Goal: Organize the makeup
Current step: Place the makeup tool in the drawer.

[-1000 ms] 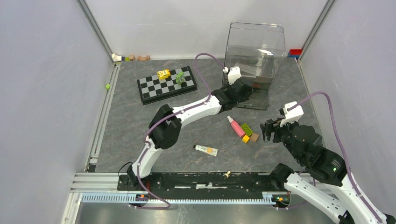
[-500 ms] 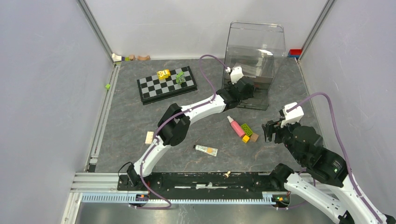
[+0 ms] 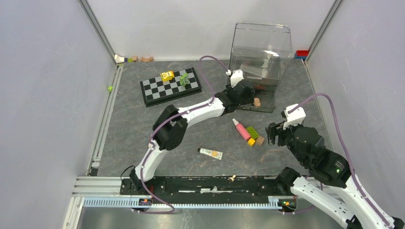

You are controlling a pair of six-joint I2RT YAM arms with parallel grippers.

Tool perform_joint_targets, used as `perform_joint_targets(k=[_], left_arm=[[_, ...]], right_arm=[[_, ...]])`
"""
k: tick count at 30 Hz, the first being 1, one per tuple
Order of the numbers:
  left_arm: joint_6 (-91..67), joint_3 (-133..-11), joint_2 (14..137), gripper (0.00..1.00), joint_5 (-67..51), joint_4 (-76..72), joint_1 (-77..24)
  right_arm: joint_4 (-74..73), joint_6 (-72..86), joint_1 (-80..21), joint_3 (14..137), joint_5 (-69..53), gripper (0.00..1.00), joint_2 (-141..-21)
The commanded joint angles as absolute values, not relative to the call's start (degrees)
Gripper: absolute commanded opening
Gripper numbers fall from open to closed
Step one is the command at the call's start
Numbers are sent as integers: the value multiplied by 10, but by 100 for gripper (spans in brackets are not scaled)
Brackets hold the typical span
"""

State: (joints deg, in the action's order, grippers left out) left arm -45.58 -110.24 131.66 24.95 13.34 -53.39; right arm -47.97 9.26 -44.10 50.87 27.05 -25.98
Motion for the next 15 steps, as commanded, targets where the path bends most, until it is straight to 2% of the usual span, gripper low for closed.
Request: perform_joint_targets(k=[1,6,15], left_arm=[[-398,-1034,1161,73,262,105,-539],[-382,-898,1017,77,283,117,-542],[-428,-673,787,85,305,275,-539]], right_arm=[[-448,117,-442,479,254,78,-267],[-422,146,-442,444,204,78,-303],[-360,155,-442,402,132,77,-378]])
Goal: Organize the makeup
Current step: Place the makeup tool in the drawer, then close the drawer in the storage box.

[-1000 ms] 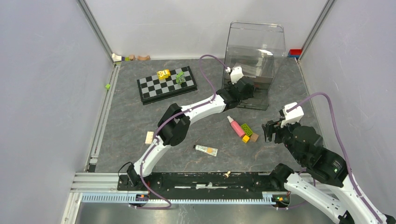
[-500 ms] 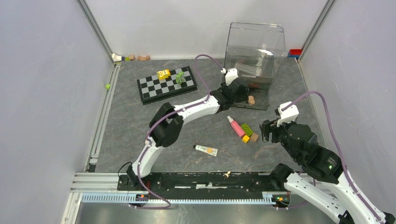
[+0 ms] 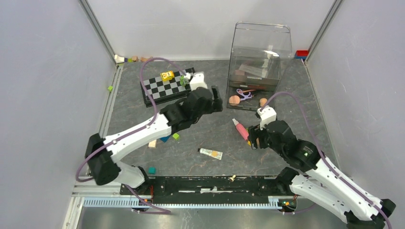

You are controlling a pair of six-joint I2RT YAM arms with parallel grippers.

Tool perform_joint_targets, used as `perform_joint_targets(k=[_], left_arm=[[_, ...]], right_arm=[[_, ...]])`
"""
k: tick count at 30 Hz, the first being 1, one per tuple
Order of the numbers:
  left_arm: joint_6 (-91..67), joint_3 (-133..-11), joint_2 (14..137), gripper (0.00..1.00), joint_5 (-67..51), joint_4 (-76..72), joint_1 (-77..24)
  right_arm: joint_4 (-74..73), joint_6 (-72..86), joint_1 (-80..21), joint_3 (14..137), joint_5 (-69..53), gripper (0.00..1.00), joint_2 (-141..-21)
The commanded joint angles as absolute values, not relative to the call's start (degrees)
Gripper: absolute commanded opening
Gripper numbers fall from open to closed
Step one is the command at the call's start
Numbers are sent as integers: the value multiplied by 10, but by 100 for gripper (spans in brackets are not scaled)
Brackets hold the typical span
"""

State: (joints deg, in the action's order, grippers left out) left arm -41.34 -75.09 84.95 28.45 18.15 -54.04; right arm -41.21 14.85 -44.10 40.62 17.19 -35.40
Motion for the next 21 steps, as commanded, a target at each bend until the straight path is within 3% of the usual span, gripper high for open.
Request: perform_joint_targets(k=[1,8,14,21], left_arm=[[-441,-653,768,86,310,293,-539],[-509,-516,611,90,310,374,-539],[-503,-506,540,93,316,450,-538],[-552,-466,448,98,316,495,-538]], right_arm=[[-359,156,-442,402,136,77,-388],[-334,211,-442,359,109,77,-405],[-291,203,-442,330,-15,77,-424],[-306,253,-442,312,100,78,-397]])
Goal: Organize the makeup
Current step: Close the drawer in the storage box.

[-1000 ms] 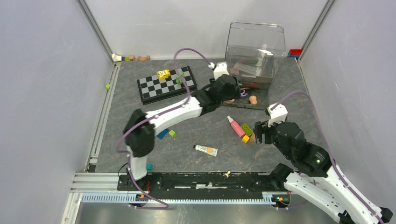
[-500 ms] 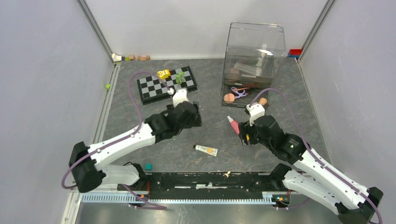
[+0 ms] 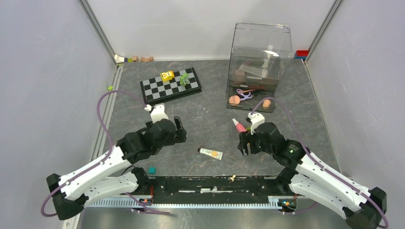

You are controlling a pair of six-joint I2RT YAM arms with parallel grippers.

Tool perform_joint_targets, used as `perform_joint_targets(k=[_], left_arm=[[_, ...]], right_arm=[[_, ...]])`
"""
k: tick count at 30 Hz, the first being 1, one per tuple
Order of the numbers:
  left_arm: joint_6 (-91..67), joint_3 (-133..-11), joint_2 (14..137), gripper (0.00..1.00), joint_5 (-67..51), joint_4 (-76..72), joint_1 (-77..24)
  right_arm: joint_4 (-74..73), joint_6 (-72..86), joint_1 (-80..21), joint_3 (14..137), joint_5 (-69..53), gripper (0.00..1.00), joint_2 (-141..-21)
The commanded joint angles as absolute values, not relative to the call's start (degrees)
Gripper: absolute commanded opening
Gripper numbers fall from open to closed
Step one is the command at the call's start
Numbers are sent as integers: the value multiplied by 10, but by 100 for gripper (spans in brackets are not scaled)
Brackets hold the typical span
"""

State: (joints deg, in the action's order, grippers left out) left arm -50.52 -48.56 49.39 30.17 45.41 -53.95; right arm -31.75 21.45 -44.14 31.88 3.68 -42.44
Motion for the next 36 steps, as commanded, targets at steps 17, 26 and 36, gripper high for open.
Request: perform_joint_targets(k=[17,26,36], left_arm=[[-513,-564,474,100,333,608,-535],[-436,-520,483,100,179,564,-360],[-378,-555,474,100,211,599,-301]], right_arm=[[-410,240,-442,430,214,83,-476],[-396,235,-441,425,211,83,-498],[-351,251,-441,403,237,83,-464]])
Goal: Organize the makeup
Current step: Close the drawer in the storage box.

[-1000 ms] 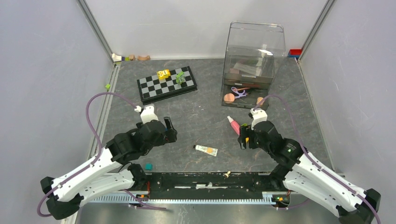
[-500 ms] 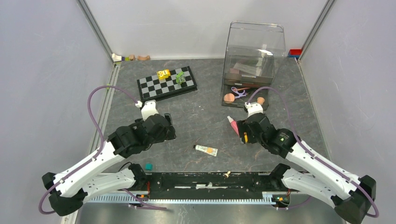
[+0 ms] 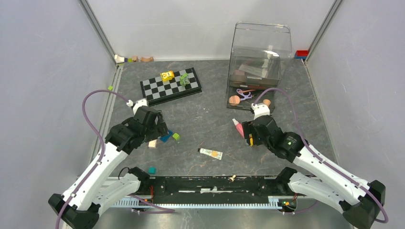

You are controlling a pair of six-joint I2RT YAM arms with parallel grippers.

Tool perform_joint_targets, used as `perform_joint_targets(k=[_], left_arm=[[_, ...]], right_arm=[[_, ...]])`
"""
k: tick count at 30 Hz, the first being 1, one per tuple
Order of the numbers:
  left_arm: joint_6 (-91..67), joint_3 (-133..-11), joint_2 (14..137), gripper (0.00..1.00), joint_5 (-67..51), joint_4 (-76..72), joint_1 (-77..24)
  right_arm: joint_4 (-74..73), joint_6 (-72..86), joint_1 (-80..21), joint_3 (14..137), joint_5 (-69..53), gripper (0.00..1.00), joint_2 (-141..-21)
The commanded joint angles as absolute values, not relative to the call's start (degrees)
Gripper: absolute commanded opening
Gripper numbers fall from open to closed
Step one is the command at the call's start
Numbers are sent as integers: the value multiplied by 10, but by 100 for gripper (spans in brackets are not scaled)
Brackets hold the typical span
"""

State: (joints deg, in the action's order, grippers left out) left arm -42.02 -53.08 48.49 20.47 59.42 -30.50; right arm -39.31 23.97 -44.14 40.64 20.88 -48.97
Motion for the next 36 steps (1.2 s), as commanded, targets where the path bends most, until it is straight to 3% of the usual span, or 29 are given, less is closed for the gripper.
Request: perform_joint_targets(k=[1,20,25,30,36], left_arm=[[-378,-553,469,100,212,598,-301],[-328,-508,300,100,263,500,-301],[-329,-500,299,100,264,490,-301],[-324,-503,313,100,260,490,-301],[-327,-501,304,100,264,490,-301]], right_arm=[[-348,256,-441,399,250,83,-456],[-218,422,-440,252,381,80,-263],[-259,355,-439,340,411,81,-362],[-269,272,-394,425,330,83,-484],[-217,241,-253,412,129,83,-523]])
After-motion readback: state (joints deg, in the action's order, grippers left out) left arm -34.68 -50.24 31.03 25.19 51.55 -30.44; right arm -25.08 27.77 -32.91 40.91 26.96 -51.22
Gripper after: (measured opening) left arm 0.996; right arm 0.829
